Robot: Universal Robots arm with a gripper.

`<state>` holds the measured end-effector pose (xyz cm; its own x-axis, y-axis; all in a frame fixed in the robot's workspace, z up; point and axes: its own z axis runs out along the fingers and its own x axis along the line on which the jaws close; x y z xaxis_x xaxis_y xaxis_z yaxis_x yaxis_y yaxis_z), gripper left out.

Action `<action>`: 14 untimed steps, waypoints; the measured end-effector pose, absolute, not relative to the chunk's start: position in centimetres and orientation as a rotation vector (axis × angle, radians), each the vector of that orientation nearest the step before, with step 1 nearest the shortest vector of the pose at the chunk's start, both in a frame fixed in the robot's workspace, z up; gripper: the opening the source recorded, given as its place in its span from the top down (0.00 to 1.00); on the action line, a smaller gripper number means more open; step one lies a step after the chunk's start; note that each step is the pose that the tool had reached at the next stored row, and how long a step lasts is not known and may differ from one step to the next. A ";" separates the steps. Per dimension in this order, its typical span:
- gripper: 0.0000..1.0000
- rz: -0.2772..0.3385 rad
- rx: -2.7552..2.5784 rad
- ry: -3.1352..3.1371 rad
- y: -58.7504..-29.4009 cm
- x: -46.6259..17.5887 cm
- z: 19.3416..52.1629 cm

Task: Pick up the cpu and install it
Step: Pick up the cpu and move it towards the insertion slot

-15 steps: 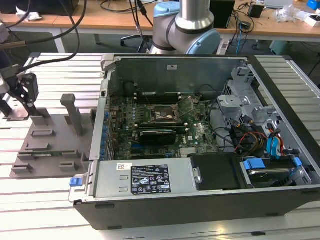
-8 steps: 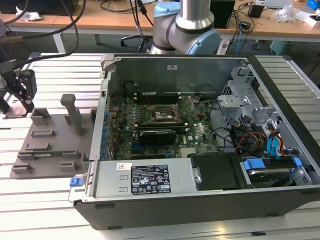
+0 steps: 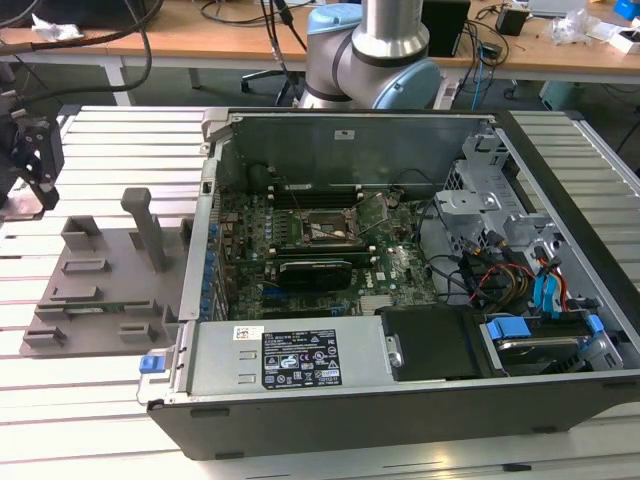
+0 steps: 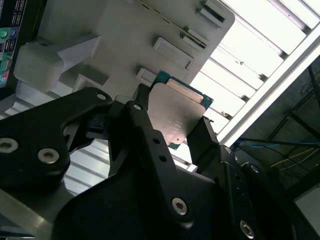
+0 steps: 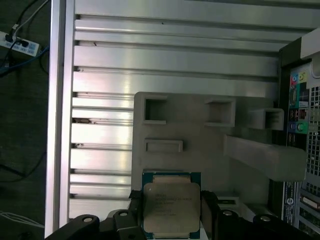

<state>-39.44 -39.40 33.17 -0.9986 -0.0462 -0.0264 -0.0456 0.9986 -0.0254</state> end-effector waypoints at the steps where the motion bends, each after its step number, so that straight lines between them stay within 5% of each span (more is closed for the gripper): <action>1: 0.45 -0.039 -0.071 3.113 -39.4 -39.4 33.2; 14: 0.45 -0.039 -0.071 3.114 -39.4 -39.4 34.6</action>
